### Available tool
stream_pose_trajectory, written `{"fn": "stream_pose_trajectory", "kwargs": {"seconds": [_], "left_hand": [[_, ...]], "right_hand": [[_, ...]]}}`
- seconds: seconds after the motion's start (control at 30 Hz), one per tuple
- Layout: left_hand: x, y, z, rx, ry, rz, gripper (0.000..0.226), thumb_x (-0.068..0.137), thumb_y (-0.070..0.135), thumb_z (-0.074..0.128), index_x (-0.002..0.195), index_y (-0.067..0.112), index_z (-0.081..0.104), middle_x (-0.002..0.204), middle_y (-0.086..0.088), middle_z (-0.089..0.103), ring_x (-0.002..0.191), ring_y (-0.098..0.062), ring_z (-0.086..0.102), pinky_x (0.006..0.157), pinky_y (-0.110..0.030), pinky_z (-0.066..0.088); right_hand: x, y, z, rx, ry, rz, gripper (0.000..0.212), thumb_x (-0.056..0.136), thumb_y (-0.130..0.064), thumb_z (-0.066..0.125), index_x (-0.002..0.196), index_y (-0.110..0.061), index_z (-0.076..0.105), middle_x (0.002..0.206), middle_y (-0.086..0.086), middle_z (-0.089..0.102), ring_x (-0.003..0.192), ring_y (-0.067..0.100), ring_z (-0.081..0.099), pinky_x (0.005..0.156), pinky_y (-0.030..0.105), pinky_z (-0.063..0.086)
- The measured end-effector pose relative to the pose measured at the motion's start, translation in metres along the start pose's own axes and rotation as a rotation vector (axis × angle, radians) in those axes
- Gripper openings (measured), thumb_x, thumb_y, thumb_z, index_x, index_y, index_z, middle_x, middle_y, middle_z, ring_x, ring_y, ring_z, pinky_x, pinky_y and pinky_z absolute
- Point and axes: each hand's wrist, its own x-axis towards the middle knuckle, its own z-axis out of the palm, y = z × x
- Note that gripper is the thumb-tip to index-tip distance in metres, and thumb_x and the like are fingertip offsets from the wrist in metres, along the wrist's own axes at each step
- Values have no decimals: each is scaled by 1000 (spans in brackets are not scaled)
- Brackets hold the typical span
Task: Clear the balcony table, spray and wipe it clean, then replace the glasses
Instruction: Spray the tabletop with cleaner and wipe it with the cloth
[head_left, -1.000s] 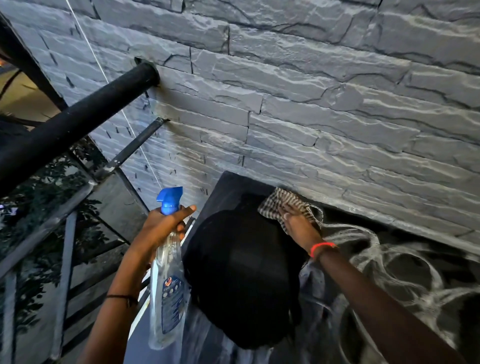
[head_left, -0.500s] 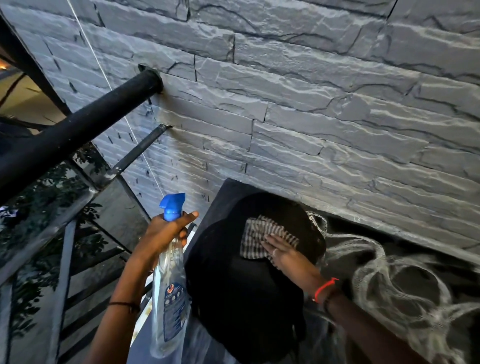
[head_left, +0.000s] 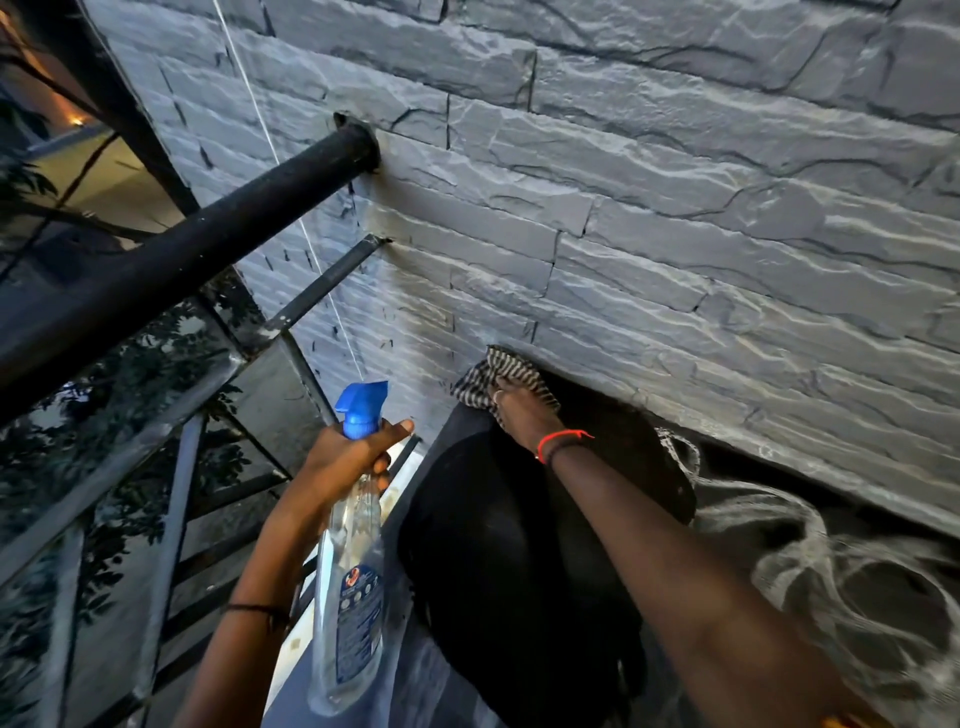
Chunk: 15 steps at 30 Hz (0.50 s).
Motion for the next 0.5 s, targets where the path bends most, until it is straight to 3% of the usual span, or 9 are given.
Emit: {"fn": "stream_pose_trajectory", "kwargs": {"seconds": [0.17,0.3,0.37,0.43,0.5], "left_hand": [[-4,1,-7,-15,33,-28,34,83,25,72,63,14,45,49,-4,42,42,-17,45,41,-22,42],[-7,3,-7,-14,27,-28,33,83,25,72,66,13,46,52,-7,43,42,-17,46,41,-23,44],[-7,4,-7,-23,27,-24,33,83,25,71,66,13,46,52,-7,43,41,-16,47,40,-23,44],[-10,4,-8,-29,20,-19,34,83,26,72,65,13,45,52,-6,44,41,-16,47,41,-23,44],[-12,4,-10,-20,24,-13,35,82,27,72,65,14,45,51,-5,44,42,-17,47,42,-22,44]], "right_hand": [[-32,-43,17,-26,-64,-214,40,93,0,40,133,6,42,141,24,41,136,31,32,117,32,8],[-107,-44,38,-18,-77,-451,35,83,-15,48,111,-5,66,119,6,65,120,22,54,116,30,11],[-136,-31,34,13,-87,-386,37,82,-19,45,109,-9,68,120,4,65,123,18,50,116,27,16],[-160,-11,20,28,-66,-300,48,87,-22,31,126,-9,56,139,6,49,136,17,31,117,25,7],[-164,15,11,37,18,-235,50,90,-24,30,136,-9,45,147,7,38,140,19,24,111,12,0]]}}
